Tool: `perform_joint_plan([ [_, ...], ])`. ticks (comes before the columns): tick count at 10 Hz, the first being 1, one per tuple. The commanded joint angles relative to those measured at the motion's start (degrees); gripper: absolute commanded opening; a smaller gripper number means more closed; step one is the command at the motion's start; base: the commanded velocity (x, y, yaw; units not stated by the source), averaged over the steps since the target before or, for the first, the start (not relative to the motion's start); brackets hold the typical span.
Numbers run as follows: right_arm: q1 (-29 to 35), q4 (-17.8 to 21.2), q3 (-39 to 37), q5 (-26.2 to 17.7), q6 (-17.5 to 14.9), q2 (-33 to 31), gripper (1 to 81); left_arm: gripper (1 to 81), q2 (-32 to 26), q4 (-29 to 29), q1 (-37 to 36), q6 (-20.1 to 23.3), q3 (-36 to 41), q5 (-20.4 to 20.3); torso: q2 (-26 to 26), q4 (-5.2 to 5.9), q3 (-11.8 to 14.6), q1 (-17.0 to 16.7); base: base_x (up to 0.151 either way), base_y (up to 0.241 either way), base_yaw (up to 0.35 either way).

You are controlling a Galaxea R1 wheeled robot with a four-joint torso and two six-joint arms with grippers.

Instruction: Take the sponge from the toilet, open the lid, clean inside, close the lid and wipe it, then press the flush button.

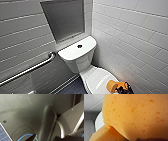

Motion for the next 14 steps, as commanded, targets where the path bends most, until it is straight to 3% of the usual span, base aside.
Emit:
perform_joint_plan([
  [1,-2.8,1.8,5.9,-1.7,0.1,-8.8,1.0,81.1,0.0,0.7,1.2,0.0,0.2,3.9,0.0,0.0,0.0,0.0,0.0,0.0,0.0],
  [4,-9.0,0.9,12.7,4.7,0.0,-12.5,1.0,81.1,0.0,0.7,1.1,0.0,0.2,3.8,0.0,0.0,0.0,0.0,0.0,0.0,0.0],
  [6,-13.5,0.0,14.0,6.4,0.1,-12.4,1.0,81.1,-0.1,0.7,1.1,0.0,0.2,3.8,0.0,0.0,0.0,0.0,0.0,0.0,0.0],
  [9,-18.2,-5.1,27.7,13.3,-0.1,-18.8,1.0,81.1,0.0,0.8,1.0,0.0,0.4,3.6,0.0,0.0,0.0,0.0,0.0,0.0,0.0],
  [11,-20.4,-5.9,35.7,18.5,-0.7,-22.2,1.0,81.1,0.4,0.9,0.7,0.0,0.5,3.8,0.0,0.0,0.0,0.0,0.0,0.0,0.0],
  [14,-20.1,-7.3,42.9,20.1,-1.3,-25.6,1.0,81.1,0.8,1.8,0.5,0.0,0.5,3.9,0.0,0.0,0.0,0.0,0.0,0.0,0.0],
])
